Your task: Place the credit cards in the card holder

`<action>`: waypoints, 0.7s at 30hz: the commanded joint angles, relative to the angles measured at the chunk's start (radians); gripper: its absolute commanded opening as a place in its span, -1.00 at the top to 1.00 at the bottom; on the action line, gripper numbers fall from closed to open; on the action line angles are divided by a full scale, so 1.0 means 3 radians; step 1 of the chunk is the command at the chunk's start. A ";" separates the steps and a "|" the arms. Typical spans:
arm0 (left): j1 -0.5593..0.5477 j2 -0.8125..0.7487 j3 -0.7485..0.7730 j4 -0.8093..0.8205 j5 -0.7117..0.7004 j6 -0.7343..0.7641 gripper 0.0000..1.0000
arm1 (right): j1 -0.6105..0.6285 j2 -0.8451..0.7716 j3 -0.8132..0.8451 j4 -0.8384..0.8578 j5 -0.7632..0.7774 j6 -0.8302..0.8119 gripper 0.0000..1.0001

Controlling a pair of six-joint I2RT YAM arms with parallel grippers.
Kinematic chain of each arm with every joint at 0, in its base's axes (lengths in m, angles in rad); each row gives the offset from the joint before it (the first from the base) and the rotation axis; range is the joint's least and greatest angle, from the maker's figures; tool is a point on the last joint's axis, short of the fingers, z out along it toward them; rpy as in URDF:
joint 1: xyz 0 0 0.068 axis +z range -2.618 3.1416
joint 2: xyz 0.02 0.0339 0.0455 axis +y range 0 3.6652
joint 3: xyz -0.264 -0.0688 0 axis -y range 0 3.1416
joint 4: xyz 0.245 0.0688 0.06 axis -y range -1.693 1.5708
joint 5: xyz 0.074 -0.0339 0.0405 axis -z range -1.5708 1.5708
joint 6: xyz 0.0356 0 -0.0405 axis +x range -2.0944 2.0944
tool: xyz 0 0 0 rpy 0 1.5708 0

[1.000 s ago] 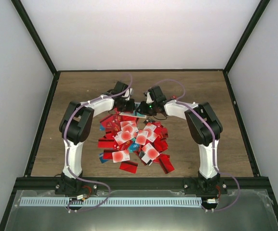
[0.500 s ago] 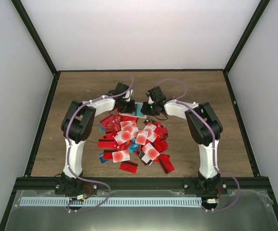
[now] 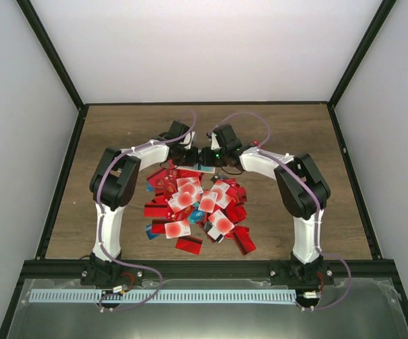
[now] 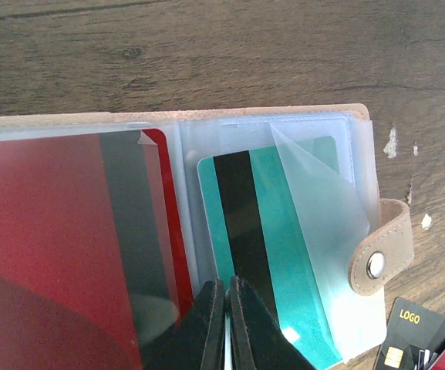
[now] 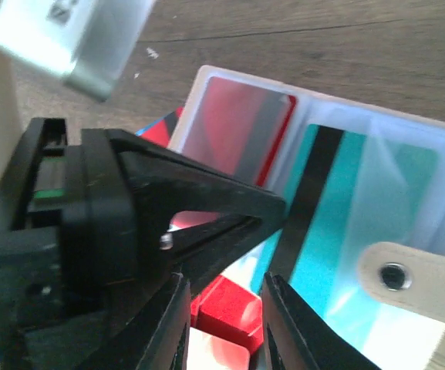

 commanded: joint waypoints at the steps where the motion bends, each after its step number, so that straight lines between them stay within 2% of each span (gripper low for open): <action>1: 0.0006 0.0075 0.0058 -0.0059 -0.0034 0.0036 0.89 | 0.0094 -0.0036 -0.0016 0.0072 0.0069 0.0064 0.43; 10: 0.0004 0.0103 0.0076 -0.0060 -0.0006 0.0036 0.90 | 0.0113 0.0195 0.0114 -0.0032 0.0297 0.0103 0.43; 21: 0.0005 0.0131 0.0071 -0.0040 0.0023 0.0030 0.92 | 0.0103 0.0203 0.0164 -0.0102 0.0605 0.0028 0.43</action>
